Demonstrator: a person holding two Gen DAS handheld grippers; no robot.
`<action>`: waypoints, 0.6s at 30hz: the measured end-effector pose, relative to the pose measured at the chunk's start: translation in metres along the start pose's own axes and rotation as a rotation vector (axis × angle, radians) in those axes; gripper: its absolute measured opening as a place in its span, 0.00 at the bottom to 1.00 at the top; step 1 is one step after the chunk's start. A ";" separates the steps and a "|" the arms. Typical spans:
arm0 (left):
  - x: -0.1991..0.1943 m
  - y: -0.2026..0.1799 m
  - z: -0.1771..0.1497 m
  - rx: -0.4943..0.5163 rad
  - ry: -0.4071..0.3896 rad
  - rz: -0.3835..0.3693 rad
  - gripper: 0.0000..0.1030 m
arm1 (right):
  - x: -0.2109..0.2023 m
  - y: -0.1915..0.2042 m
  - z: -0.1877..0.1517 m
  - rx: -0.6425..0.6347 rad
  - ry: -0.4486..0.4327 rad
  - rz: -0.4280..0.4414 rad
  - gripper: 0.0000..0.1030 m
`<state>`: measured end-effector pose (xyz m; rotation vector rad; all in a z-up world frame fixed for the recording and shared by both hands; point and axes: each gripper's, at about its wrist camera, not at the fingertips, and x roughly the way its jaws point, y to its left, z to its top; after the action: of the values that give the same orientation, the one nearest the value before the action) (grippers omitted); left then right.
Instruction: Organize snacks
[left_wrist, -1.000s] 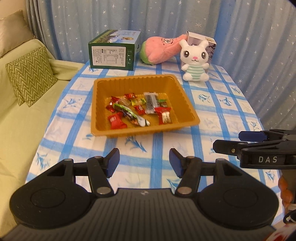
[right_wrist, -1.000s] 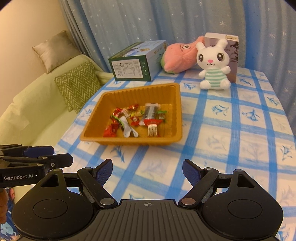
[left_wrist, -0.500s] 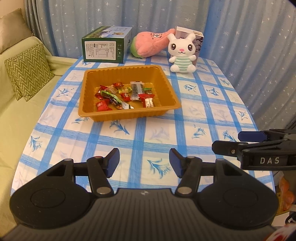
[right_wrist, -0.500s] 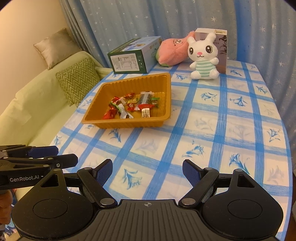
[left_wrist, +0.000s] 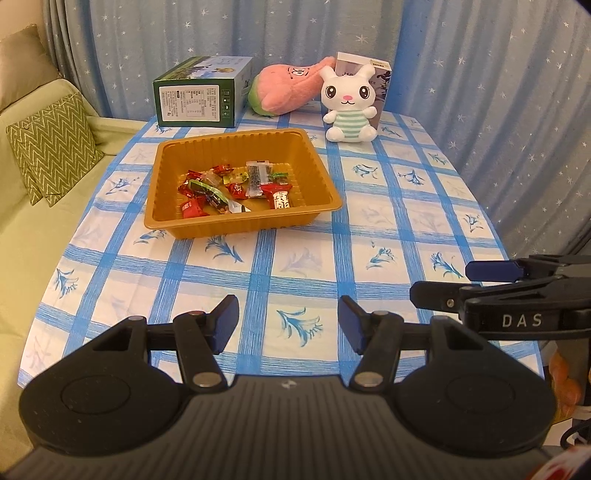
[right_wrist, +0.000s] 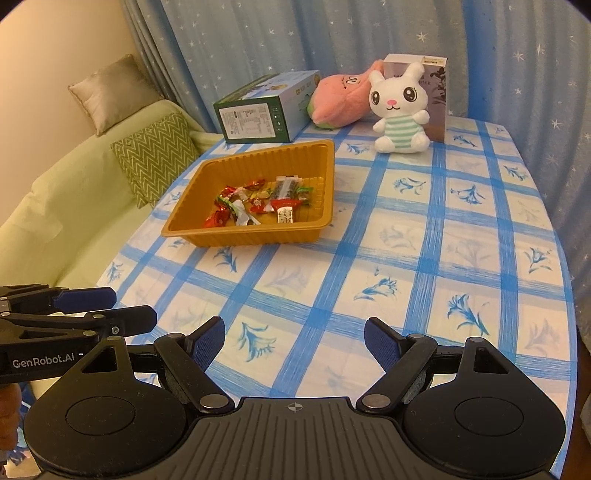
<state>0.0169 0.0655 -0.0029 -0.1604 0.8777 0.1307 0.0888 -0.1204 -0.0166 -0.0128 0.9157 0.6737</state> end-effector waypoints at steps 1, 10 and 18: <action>0.000 0.000 0.000 0.000 0.000 0.000 0.55 | 0.000 0.000 0.000 0.001 0.000 -0.001 0.80; 0.000 -0.001 0.000 0.000 -0.001 0.000 0.55 | 0.000 -0.001 0.000 0.000 0.000 0.000 0.80; 0.000 0.000 0.001 0.000 0.000 0.002 0.55 | 0.000 -0.001 0.000 0.001 0.000 0.000 0.80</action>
<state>0.0179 0.0653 -0.0025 -0.1602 0.8780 0.1323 0.0891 -0.1210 -0.0165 -0.0120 0.9159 0.6732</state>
